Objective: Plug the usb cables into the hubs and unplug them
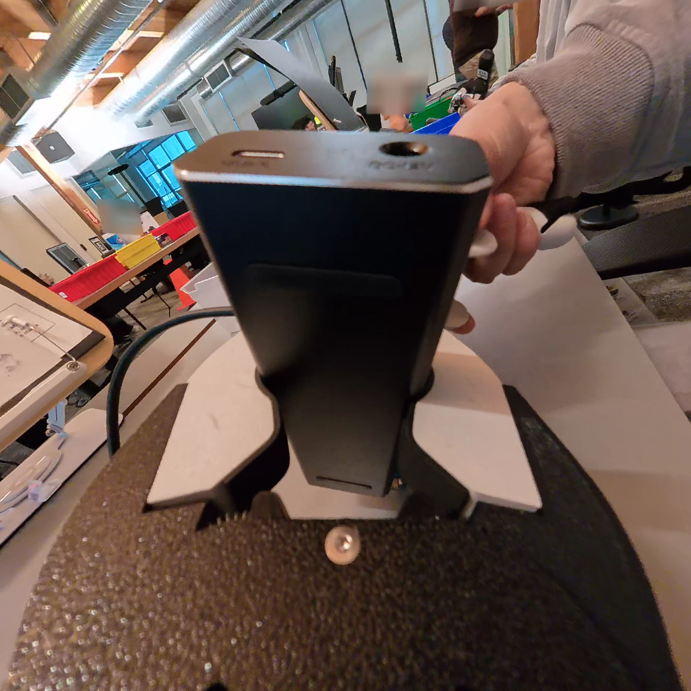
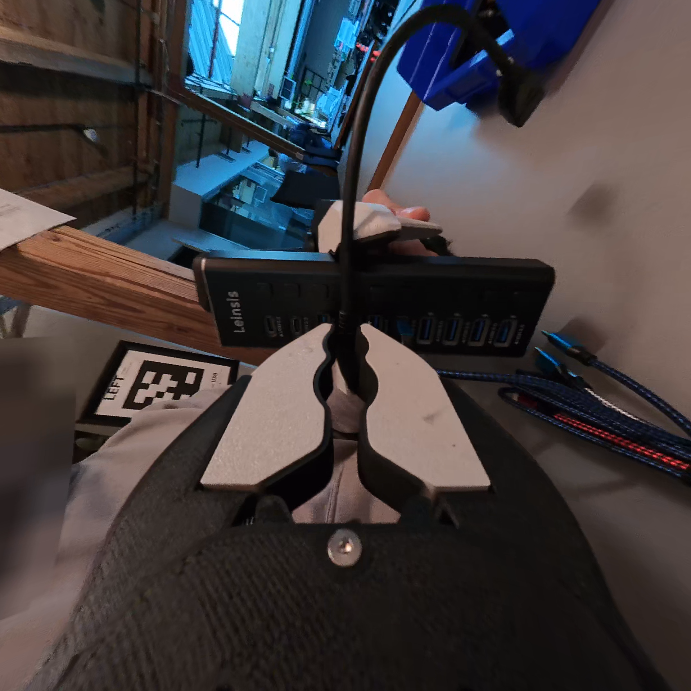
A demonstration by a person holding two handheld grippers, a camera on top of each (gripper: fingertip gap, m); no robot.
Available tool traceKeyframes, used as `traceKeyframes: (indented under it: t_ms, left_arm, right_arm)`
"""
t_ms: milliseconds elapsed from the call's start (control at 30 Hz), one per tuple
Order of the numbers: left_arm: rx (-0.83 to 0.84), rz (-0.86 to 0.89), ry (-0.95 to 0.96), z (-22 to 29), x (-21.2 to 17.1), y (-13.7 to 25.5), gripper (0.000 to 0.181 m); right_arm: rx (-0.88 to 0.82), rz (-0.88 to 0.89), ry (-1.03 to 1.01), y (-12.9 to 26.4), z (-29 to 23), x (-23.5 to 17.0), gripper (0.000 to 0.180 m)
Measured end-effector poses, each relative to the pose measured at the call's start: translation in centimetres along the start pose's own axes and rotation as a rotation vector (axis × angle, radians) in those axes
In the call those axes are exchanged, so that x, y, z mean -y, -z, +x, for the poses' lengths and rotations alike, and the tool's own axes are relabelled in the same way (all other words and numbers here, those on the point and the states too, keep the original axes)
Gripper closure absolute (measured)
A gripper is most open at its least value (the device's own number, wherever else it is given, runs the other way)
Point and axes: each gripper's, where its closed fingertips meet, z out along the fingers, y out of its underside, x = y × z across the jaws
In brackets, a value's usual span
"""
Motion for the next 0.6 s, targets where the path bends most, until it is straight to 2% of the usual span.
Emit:
traceKeyframes:
  t_ms: [333, 433, 600]
  left_arm:
    - [0.025, 0.024, -0.007, -0.3, 0.2, -0.1, 0.107]
    - [0.034, -0.010, -0.057, -0.2, 0.4, -0.1, 0.107]
    - [0.006, 0.004, -0.024, 0.3, 0.6, -0.6, 0.107]
  right_arm:
    - [-0.051, -0.074, 0.167, 0.2, 0.0, -0.1, 0.170]
    - [-0.006, -0.085, 0.158, 0.5, -0.1, -0.4, 0.170]
    - [-0.018, -0.106, 0.176, 1.1, -0.2, -0.6, 0.169]
